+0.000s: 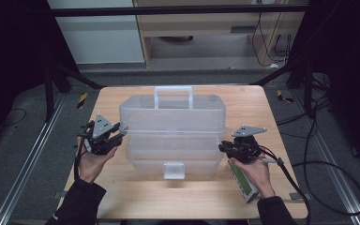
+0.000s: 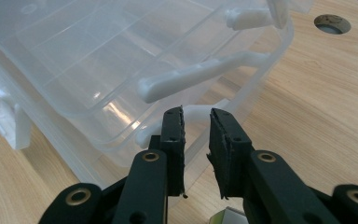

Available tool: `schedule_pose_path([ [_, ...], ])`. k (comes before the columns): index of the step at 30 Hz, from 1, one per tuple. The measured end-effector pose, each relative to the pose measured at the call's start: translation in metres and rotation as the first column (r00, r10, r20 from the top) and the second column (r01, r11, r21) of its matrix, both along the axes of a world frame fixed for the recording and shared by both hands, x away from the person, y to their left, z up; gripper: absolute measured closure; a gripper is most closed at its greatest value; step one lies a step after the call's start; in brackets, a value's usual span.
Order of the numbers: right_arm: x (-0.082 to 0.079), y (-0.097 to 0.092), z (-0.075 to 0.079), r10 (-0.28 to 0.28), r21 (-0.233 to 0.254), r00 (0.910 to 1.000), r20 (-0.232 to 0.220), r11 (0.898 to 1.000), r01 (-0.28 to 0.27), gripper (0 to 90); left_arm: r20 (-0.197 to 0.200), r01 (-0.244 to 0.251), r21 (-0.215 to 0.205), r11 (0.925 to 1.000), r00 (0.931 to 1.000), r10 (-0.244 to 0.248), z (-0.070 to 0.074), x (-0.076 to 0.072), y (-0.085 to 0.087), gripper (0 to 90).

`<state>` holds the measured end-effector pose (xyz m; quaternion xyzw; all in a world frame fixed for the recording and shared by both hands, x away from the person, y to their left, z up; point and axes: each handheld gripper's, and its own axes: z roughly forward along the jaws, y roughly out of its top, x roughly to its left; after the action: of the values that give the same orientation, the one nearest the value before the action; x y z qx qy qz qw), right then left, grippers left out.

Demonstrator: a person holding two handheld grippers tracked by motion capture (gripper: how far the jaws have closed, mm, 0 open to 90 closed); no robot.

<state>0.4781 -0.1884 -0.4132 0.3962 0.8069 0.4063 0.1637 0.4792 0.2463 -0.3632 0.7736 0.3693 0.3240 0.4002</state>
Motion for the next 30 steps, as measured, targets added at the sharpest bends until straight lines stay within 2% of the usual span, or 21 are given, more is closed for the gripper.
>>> schedule_pose_path([
  [4, 0.0, 0.0, 0.0, -0.001, -0.003, 1.0, 0.003, 1.0, 0.001, 76.0, 0.016, -0.001, -0.002, 1.0, 0.9999, 0.001, 0.003, 0.003, -0.001, 69.7],
  [7, 0.0, 0.0, 0.0, 0.001, -0.005, 1.0, 0.005, 1.0, -0.001, 76.0, 0.0, -0.013, -0.019, 0.9997, 0.9999, 0.013, 0.005, 0.004, -0.001, 70.1],
  [9, 0.0, 0.0, 0.0, 0.001, -0.006, 1.0, 0.005, 1.0, -0.001, 76.1, 0.002, -0.015, -0.017, 0.9997, 0.9999, 0.015, 0.007, 0.005, -0.002, 70.3],
  [19, -0.001, 0.0, 0.0, 0.001, -0.01, 1.0, 0.008, 1.0, -0.001, 76.3, -0.003, -0.031, -0.06, 0.9977, 0.9995, 0.031, 0.015, 0.013, -0.001, 71.5],
  [24, -0.001, 0.0, 0.0, -0.002, -0.008, 1.0, 0.004, 1.0, 0.002, 76.4, 0.001, -0.036, -0.053, 0.9979, 0.9994, 0.036, 0.019, 0.017, -0.002, 72.4],
  [30, -0.001, 0.0, 0.0, -0.001, -0.008, 1.0, 0.009, 1.0, 0.001, 76.5, 0.002, -0.043, -0.069, 0.9967, 0.9991, 0.043, 0.023, 0.021, -0.002, 73.1],
])
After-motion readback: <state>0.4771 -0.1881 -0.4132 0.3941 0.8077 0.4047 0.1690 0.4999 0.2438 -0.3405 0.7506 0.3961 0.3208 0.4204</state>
